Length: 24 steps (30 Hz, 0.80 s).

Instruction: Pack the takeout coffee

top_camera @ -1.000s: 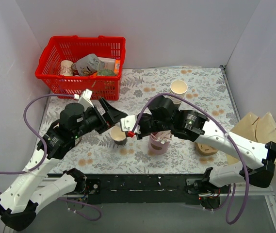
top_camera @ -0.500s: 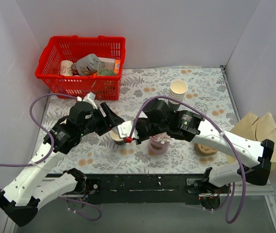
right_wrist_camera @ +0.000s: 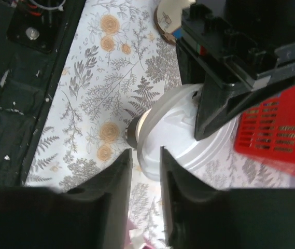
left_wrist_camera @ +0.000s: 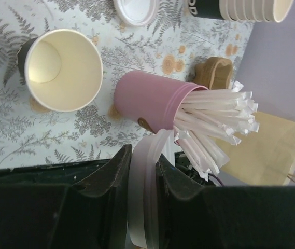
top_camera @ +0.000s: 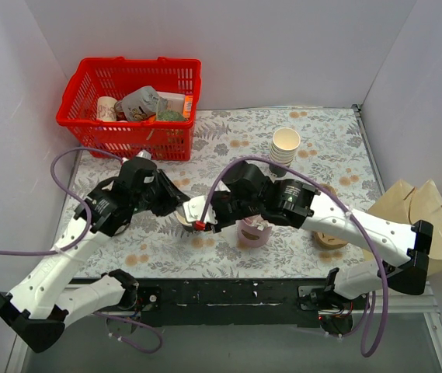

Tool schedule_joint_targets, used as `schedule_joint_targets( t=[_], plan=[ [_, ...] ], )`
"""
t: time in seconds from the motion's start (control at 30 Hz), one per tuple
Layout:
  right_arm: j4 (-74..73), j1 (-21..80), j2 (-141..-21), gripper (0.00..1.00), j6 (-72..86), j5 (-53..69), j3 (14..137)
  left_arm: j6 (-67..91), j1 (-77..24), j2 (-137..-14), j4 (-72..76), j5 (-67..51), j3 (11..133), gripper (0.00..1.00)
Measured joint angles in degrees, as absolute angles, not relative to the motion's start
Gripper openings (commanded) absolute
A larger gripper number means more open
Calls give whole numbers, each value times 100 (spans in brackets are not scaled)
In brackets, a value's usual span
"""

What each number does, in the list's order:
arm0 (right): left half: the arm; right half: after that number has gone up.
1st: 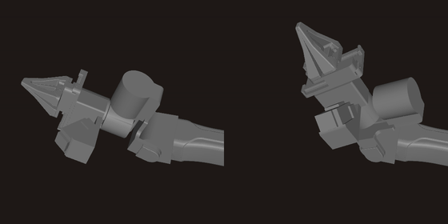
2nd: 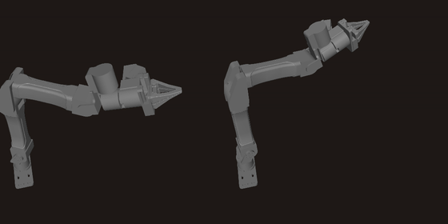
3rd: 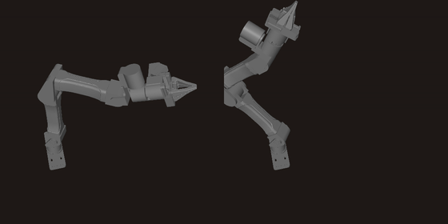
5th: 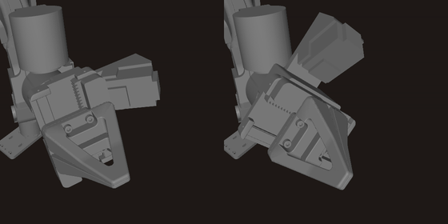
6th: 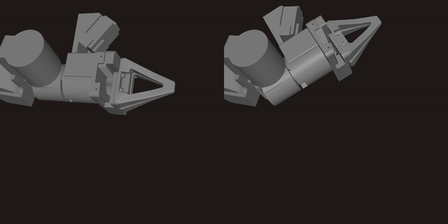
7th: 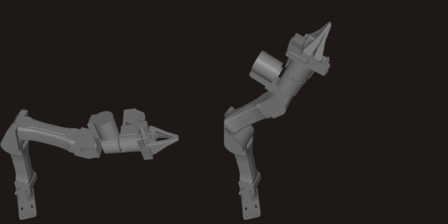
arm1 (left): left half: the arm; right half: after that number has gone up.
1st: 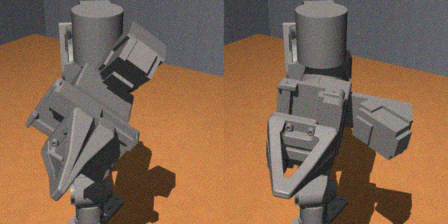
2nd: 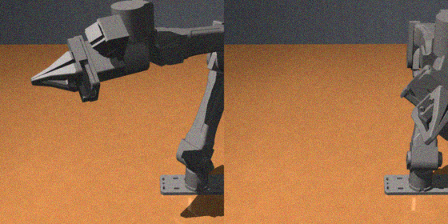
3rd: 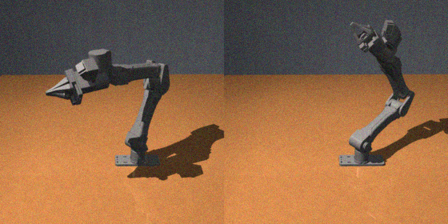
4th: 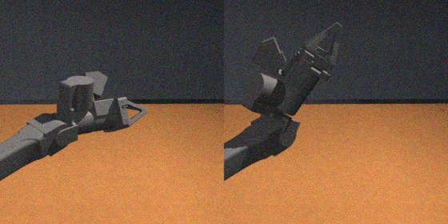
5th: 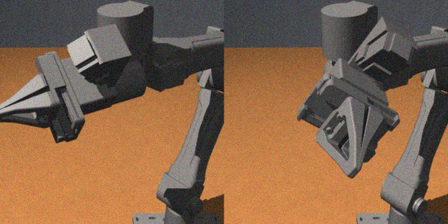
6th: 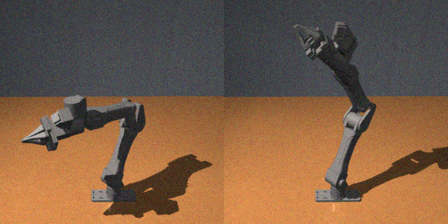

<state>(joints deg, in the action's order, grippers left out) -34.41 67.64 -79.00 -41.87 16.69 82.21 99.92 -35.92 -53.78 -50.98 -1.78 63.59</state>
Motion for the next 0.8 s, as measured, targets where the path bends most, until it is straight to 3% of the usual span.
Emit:
schedule_joint_targets(
  t=[0.03,0.13,0.3,0.53,0.8],
  plan=[
    [-3345,6794,-7876,88,-4160,1542,8165,10101,-3592,-5494,-5306,-126,6504,2],
    [-3035,6947,-7701,94,-4130,1092,7859,10473,-3592,-5830,-5835,23,6845,0],
    [-2471,7485,-7255,95,-4200,137,7157,11054,-3592,-6097,-6420,75,6899,1],
    [-1592,8007,-7218,78,-3822,-1365,6838,11330,-3592,-6031,-6818,176,7074,2],
    [-845,8324,-7537,75,-3181,-2261,6696,11404,-3590,-5472,-6893,261,6925,2]
  ],
)
